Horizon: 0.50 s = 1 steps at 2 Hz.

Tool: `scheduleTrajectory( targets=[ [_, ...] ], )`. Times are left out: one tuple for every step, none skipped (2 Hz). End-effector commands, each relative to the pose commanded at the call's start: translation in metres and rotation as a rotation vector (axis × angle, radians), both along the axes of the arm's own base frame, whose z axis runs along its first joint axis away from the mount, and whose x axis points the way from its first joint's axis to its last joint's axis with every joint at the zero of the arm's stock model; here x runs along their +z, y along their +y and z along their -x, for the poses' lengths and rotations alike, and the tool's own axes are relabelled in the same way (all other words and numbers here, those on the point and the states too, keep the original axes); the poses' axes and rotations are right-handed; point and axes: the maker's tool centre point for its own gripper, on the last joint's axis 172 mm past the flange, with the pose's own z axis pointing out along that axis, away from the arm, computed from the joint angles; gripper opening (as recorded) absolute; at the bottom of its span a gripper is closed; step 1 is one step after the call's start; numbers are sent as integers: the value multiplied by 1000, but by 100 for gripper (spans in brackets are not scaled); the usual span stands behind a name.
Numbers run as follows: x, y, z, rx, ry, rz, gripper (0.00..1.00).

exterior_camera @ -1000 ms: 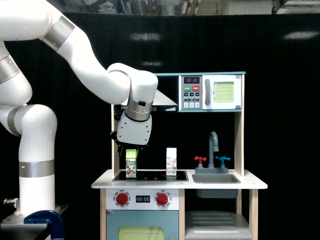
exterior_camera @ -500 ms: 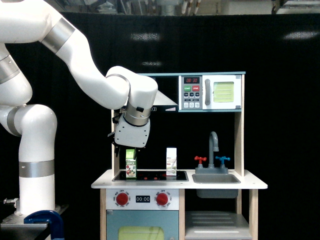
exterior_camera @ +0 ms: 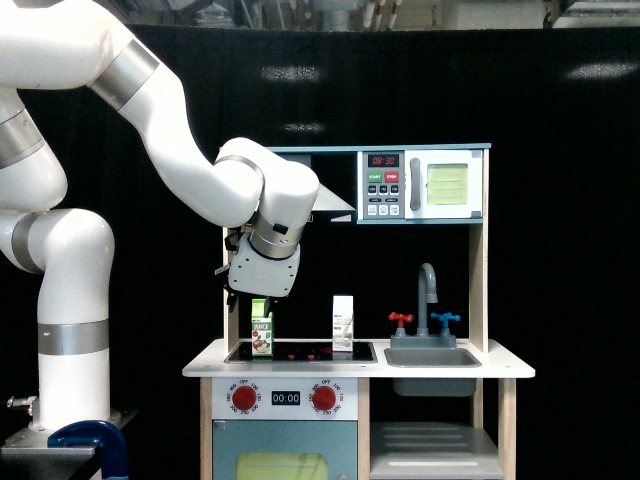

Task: Put the green box into the sink

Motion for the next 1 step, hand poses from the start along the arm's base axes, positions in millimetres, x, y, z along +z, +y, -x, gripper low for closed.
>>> scheduleTrajectory(
  targets=[
    [-13, 17, -6, 0, 0, 0, 100]
  ],
)
